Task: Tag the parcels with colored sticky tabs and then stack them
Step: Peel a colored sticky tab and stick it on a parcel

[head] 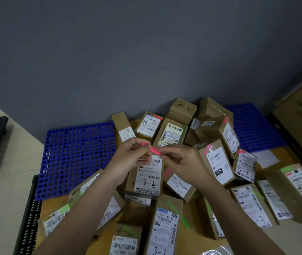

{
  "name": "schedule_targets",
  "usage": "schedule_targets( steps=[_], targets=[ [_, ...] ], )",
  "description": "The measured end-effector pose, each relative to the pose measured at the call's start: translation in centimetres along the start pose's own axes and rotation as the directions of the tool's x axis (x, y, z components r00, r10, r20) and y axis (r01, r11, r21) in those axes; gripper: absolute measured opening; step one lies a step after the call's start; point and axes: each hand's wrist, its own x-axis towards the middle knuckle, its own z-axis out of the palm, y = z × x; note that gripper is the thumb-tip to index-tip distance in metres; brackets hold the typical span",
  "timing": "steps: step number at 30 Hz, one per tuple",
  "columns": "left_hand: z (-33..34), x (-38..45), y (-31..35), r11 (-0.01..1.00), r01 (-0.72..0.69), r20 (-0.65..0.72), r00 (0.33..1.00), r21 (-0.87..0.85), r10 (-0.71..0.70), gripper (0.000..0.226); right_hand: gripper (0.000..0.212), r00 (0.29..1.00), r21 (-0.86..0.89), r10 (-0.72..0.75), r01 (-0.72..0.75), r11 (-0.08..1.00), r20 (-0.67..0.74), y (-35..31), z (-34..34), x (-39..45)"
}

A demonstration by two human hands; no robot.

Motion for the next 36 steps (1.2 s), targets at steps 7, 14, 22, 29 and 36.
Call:
schedule_targets(
  steps=[7,14,22,29,36],
  targets=[
    [0.2,0.3,-1.1,0.966,0.141,0.086,0.988,-0.214,-0.125,0.025,0.014,0.970,-0.371,-0.216,0.159,0.915,-0.115,0.7,0.6,0.2],
    [0.1,0.2,-1.5,0.972,0.143,0.012,0.990,-0.187,-0.143,0.018,0.023,0.988,-0.346,-0.155,0.142,0.927,-0.011,0.4,0.7,0.5],
    [-0.2,0.1,-1.3,0.996,0.092,0.024,0.996,0.001,-0.092,0.015,0.011,0.979,-0.052,0.113,-0.106,0.993,0.169,0.3,0.4,1.8],
    [0.1,-0.2,-1.2,0.998,0.003,-0.043,0.999,0.068,0.000,0.011,0.015,0.956,0.052,0.214,-0.228,0.972,0.202,-0.2,0.3,1.9],
    [0.0,-0.3,-1.2,0.988,-0.042,-0.051,0.997,0.147,0.050,0.008,0.018,0.998,-0.078,0.061,-0.062,0.995,-0.007,-0.5,-0.1,1.8]
  ],
)
